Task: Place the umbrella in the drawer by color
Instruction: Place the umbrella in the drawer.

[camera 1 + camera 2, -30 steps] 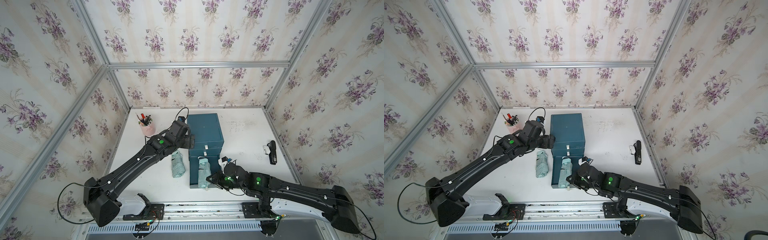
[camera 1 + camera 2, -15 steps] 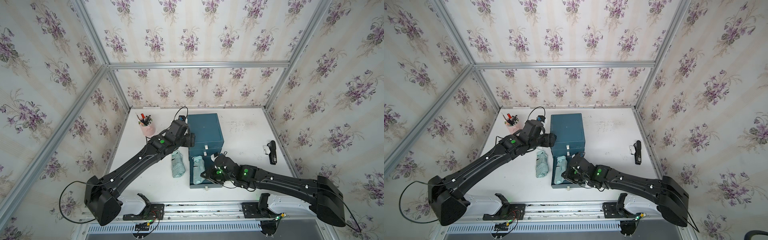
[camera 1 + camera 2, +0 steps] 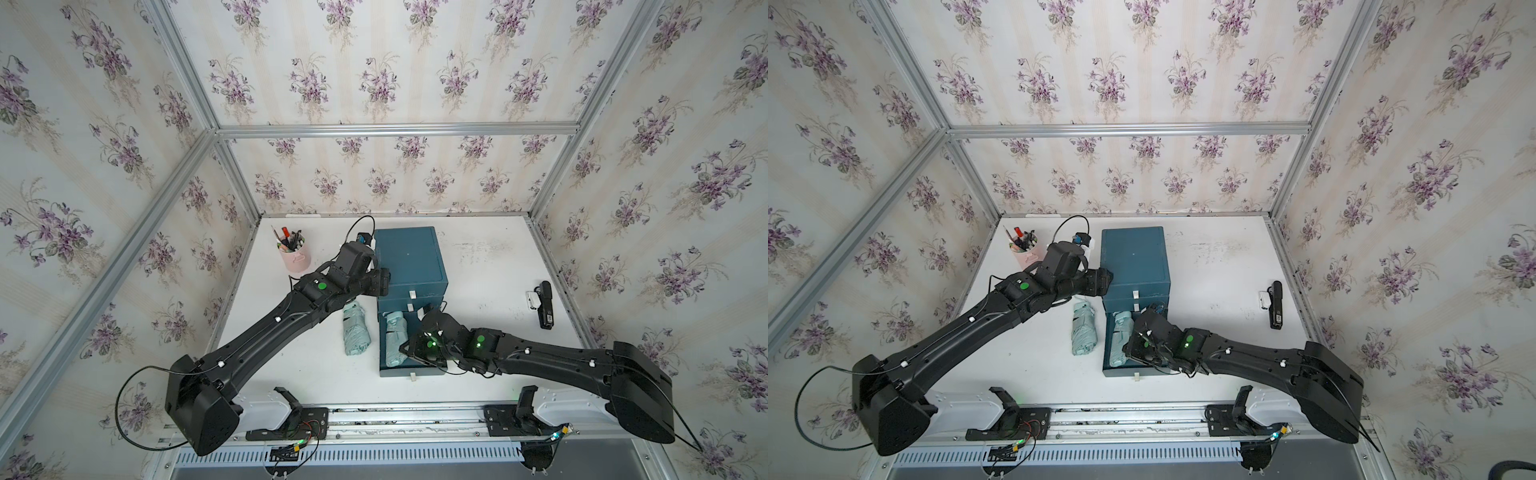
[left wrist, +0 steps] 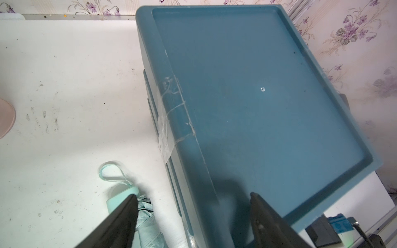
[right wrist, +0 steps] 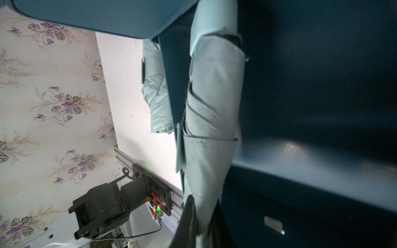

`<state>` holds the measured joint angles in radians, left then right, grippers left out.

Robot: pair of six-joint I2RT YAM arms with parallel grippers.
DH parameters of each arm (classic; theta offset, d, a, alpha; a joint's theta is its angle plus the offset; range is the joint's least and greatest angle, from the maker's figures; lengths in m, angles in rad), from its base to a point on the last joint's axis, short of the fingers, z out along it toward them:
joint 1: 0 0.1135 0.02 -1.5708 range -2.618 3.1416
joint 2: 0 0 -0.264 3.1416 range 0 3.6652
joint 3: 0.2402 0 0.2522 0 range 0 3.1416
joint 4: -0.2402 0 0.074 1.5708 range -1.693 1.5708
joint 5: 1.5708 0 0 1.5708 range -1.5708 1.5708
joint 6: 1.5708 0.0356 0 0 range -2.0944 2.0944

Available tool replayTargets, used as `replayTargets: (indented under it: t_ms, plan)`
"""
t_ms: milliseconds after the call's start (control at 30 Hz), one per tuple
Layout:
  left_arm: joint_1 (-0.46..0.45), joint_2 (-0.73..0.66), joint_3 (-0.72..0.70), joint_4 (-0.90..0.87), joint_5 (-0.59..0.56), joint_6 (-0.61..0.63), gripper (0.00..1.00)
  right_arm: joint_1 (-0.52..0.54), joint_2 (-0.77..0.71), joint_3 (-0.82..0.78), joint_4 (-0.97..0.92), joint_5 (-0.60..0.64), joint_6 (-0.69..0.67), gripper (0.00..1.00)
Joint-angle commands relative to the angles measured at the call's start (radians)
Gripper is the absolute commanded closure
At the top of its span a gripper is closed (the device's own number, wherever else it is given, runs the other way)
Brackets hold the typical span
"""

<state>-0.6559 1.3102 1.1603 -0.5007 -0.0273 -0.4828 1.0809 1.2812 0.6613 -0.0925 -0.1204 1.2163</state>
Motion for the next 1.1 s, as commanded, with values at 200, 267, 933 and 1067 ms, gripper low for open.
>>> replayTargets:
  t_ms: [200, 267, 933, 1067]
  plan:
    - [-0.001, -0.017, -0.01, -0.116, 0.031, 0.013, 0.21, 0.005, 0.055, -0.011, 0.096, 0.045, -0.046, 0.93]
    - [-0.001, -0.027, -0.009, -0.121, 0.038, 0.01, 0.21, 0.004, 0.067, -0.017, 0.105, 0.044, -0.046, 0.84]
    - [0.001, -0.291, 0.006, -0.232, -0.039, -0.083, 0.16, 0.056, 0.011, 0.034, -0.153, 0.248, -0.098, 0.48]
    - [0.022, -0.443, -0.149, -0.254, -0.109, -0.185, 0.16, 0.096, -0.033, 0.026, -0.163, 0.303, -0.103, 0.5]
